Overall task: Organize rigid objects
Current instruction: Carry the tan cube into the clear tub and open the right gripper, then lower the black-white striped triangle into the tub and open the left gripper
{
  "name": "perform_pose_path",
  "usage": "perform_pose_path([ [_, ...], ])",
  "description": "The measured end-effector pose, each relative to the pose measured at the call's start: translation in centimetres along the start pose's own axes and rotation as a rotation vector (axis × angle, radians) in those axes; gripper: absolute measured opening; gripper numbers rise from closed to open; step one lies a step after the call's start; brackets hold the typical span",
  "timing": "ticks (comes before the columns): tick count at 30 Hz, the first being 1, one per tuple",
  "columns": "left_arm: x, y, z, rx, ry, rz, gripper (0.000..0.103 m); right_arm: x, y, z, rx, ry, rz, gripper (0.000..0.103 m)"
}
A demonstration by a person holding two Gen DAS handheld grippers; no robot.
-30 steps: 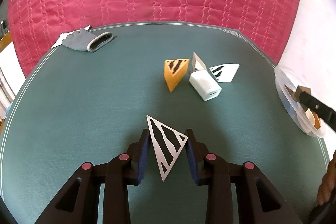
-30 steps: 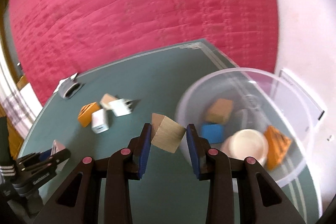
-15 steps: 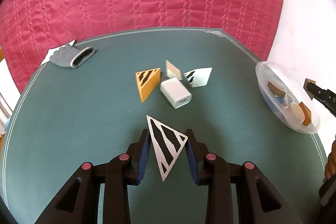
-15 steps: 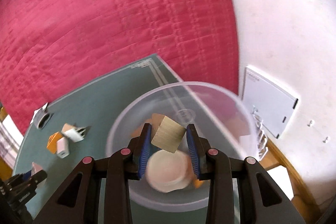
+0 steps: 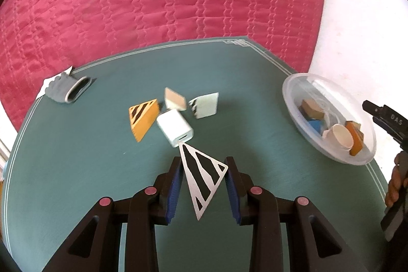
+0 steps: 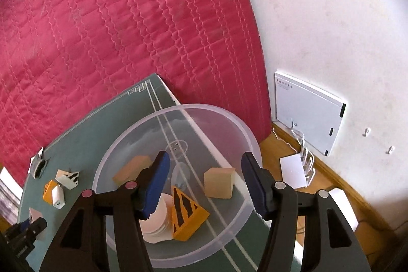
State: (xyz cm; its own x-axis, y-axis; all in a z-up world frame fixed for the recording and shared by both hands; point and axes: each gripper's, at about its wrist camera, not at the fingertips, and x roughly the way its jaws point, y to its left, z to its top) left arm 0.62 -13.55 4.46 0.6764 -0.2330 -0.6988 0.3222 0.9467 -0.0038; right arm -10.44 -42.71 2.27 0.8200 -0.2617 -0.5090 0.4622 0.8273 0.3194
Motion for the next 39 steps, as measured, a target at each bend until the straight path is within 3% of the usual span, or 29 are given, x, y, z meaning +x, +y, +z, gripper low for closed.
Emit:
perform_pose_path([
  [17,1.1,-6.8,3.5,0.121,-0.042,-0.141,0.035,-1.2,-1.1,-0.8,0.058,-0.104,-0.109,0.060],
  [29,3.0,-12.0,6.3,0.199,-0.067,-0.273,0.035,-2.0,-1.4,-1.2,0.073,-0.156,-0.127,0.060],
  [39,4.2,-15.2,6.9,0.249,-0.084,-0.321,0.036,-2.0,-1.7,-1.0,0.088,-0.165,-0.130,0.060],
])
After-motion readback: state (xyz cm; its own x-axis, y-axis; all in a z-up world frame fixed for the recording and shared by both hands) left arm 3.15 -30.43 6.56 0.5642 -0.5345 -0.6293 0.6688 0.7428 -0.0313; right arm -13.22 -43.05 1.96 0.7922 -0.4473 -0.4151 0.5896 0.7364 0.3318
